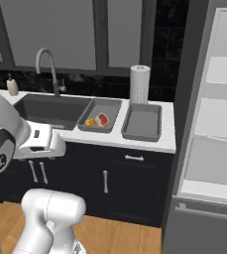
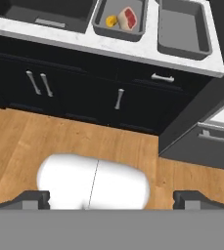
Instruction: Place one corn and one steak in each tupperware on the nearby counter, to pack two identical lunches.
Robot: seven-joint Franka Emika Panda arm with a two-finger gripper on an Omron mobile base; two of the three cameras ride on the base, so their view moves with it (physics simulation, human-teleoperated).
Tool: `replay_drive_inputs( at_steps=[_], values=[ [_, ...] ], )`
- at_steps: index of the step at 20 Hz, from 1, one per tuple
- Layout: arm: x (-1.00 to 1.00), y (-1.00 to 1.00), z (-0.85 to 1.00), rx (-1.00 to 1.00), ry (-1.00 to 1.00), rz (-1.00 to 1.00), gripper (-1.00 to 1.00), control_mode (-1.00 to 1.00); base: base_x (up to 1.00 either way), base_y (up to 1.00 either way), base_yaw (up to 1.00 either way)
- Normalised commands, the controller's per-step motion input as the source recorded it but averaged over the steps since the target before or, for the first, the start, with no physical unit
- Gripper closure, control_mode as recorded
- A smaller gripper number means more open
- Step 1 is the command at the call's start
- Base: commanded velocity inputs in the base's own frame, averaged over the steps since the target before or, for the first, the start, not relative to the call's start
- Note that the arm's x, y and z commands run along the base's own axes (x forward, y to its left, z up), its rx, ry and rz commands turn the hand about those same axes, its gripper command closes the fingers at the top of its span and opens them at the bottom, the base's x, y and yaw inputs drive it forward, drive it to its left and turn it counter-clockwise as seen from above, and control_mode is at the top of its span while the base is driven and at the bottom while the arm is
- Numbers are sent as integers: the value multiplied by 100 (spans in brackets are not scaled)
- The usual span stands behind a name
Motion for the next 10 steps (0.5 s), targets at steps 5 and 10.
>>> replay_drive_inputs(
  at_steps=[5, 10],
  values=[
    [0, 0, 0, 0, 0, 0, -100, 100, -53, -3, 0],
    [0, 0, 0, 0, 0, 0, -100, 100, -13, -39, 0]
  ],
)
